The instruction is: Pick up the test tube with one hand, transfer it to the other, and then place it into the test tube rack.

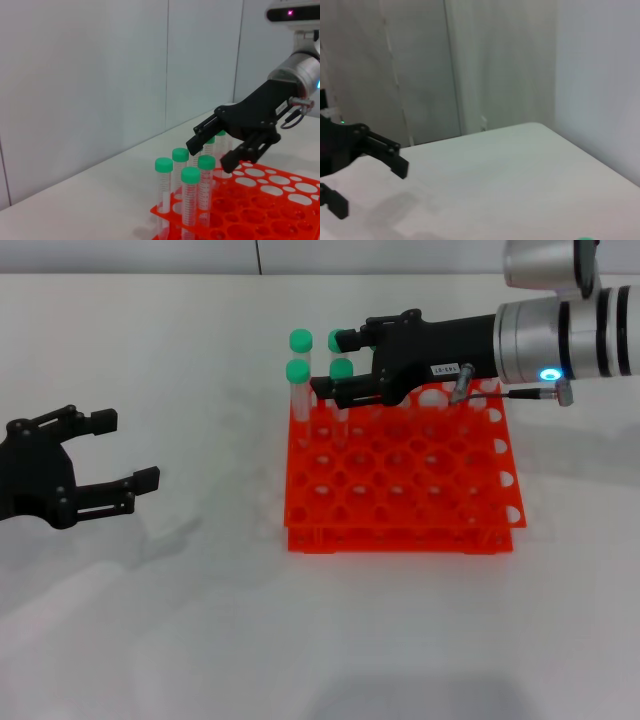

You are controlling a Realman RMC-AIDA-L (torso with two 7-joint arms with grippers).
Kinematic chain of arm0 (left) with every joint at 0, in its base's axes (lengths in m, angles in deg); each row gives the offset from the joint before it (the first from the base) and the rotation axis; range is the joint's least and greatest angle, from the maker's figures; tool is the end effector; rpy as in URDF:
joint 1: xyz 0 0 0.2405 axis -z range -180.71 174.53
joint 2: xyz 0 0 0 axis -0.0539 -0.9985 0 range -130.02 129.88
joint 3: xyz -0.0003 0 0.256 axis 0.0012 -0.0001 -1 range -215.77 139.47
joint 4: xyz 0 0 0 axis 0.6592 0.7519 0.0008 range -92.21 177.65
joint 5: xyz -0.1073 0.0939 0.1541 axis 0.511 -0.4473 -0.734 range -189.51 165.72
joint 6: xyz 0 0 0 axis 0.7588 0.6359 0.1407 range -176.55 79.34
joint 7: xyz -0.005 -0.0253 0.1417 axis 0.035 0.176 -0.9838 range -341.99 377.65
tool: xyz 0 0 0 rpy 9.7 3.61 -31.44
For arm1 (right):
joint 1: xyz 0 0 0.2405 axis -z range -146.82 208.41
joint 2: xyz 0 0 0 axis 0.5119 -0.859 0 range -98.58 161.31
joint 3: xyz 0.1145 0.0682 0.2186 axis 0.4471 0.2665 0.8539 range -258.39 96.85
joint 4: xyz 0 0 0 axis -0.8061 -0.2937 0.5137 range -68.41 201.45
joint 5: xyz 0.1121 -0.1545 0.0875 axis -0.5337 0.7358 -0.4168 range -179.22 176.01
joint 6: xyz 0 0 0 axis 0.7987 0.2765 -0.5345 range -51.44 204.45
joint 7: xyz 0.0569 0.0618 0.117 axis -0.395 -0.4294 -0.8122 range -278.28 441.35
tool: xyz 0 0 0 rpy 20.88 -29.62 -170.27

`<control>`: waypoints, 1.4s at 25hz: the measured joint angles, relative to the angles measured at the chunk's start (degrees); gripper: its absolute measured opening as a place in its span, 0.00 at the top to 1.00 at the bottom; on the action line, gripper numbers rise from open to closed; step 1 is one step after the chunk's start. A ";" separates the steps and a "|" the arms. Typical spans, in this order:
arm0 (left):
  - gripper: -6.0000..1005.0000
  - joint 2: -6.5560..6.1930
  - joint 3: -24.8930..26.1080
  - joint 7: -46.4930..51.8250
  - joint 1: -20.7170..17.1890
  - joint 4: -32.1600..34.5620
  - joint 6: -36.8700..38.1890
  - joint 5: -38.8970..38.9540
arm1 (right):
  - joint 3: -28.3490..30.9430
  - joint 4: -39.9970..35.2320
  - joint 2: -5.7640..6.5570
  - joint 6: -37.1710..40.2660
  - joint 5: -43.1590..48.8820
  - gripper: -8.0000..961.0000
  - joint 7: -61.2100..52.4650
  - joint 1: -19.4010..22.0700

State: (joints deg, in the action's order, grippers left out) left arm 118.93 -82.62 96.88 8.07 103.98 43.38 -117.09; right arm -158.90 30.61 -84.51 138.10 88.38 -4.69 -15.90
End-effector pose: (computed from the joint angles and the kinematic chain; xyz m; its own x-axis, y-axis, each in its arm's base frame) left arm -0.3002 0.2756 0.0683 0.8516 0.2215 0.4750 0.4272 -0.8185 -0.3842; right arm 0.1348 0.4141 -0.0510 0.9075 -0.1511 -0.3919 -0.2555 -0.9391 -0.2296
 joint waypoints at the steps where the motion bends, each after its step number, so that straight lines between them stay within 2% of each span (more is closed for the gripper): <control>1: 0.12 0.00 0.00 0.04 0.00 0.00 0.00 0.00 | 0.17 -0.57 0.06 0.83 -0.03 0.36 -0.01 0.52; 6: 0.12 -0.06 0.02 0.18 0.00 0.08 -0.01 0.00 | 1.52 -5.95 0.62 6.84 -0.10 0.23 -0.17 5.00; 11: 0.12 -0.46 0.60 0.29 0.41 0.14 0.33 0.00 | 4.39 -11.38 1.46 12.82 0.44 0.20 0.37 10.30; 16: 0.12 -1.07 0.62 0.67 1.31 -0.13 0.25 -0.05 | 8.18 -11.16 2.84 16.16 0.55 0.20 3.19 13.54; 18: 0.12 -1.49 0.62 0.67 1.86 -0.86 0.30 -0.06 | 8.45 -10.35 3.76 17.91 0.91 0.20 5.55 14.57; 22: 0.12 -3.38 0.60 0.65 4.20 -4.65 1.12 -0.08 | 8.96 -6.68 5.48 19.89 1.99 0.20 8.82 15.31; 25: 0.12 -4.54 0.53 0.22 6.11 -8.00 1.61 -0.42 | 8.97 -3.71 6.03 20.26 2.07 0.20 11.43 15.32; 30: 0.12 -6.71 0.45 -0.37 10.38 -13.51 3.57 -2.75 | 9.31 0.30 6.28 20.47 2.28 0.19 14.21 15.42; 35: 0.12 -7.77 0.29 -0.51 12.92 -15.57 4.48 -4.62 | 9.54 0.60 6.35 21.12 2.73 0.19 14.99 15.76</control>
State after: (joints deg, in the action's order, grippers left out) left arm 111.16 -82.33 96.37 20.99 88.42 47.86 -121.71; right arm -149.36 31.21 -78.17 159.22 91.11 10.30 -0.14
